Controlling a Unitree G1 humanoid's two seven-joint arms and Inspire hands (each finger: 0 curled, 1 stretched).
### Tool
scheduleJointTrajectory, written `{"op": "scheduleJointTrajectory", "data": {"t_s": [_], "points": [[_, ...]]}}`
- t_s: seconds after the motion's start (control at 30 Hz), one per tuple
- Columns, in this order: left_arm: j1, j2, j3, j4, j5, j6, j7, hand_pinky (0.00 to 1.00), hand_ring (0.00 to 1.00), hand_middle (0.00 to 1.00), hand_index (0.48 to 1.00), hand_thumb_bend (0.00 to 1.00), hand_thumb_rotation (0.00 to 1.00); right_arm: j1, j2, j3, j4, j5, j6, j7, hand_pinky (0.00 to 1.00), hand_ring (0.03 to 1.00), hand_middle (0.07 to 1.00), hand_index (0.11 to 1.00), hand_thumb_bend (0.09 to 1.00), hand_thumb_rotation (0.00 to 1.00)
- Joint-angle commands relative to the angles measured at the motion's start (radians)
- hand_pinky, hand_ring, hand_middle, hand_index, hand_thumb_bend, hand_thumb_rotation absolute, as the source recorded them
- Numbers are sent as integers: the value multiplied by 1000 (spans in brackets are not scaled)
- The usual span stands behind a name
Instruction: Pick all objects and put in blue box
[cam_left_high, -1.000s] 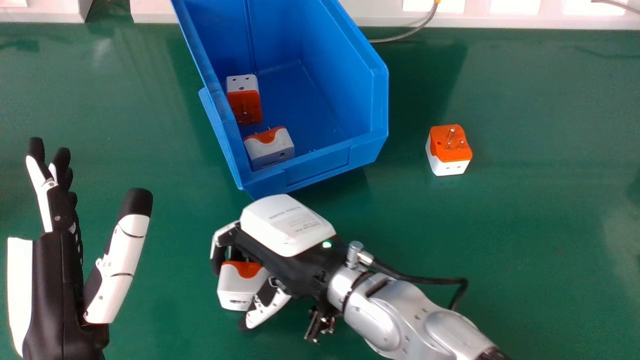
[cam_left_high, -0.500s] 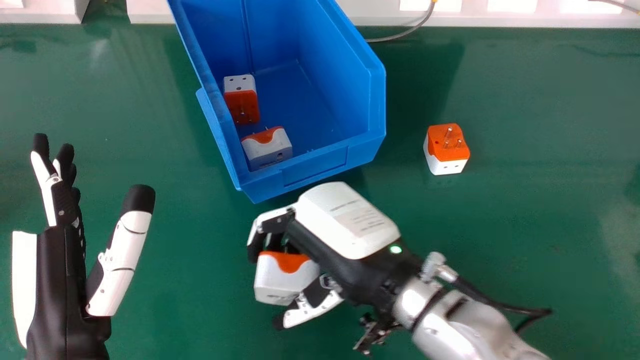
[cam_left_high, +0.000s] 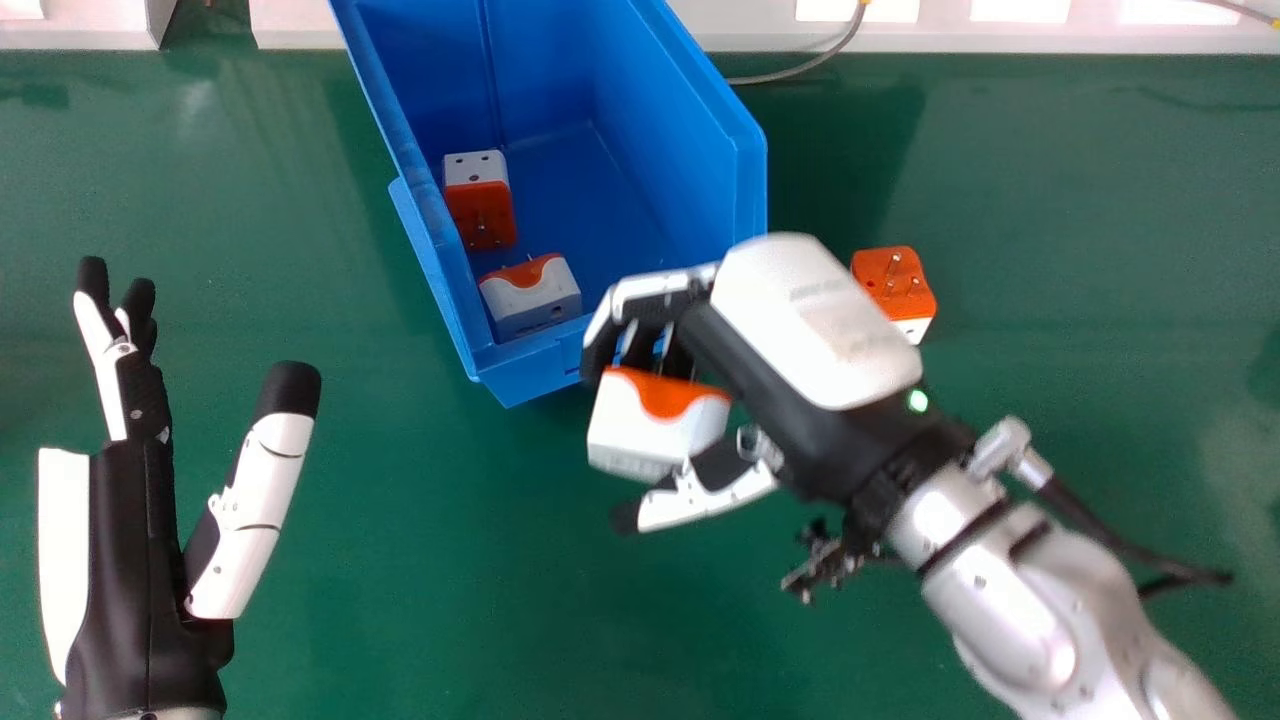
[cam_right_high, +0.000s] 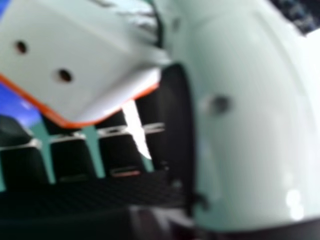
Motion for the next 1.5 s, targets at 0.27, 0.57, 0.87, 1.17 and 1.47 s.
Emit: {"op": "scheduleJointTrajectory", "data": {"t_s": [0.27, 0.57, 0.87, 1.17, 1.47], "points": [[6, 10, -4, -27, 30, -6, 9, 1000, 1000, 1000, 1000, 647, 865, -289, 63, -2, 236, -52, -8, -110, 118, 164, 392, 510, 505, 0], [23, 13, -9, -39, 33, -11, 4, 1000, 1000, 1000, 1000, 613, 868, -554, 149, 32, 569, -65, 11, -172, 261, 358, 446, 523, 509, 0], [42, 7, -14, -53, 27, -10, 4, 1000, 1000, 1000, 1000, 626, 865, -788, 213, 100, 917, -102, 41, -264, 294, 395, 493, 507, 513, 0], [68, 2, -24, -69, 25, -4, 3, 1000, 1000, 1000, 1000, 654, 866, -917, 267, 142, 1125, -102, 86, -284, 299, 451, 576, 530, 484, 0], [78, -3, -26, -77, -4, -14, -3, 1000, 1000, 1000, 1000, 680, 853, -980, 295, 185, 1239, -106, 115, -299, 289, 440, 553, 529, 487, 0]]}}
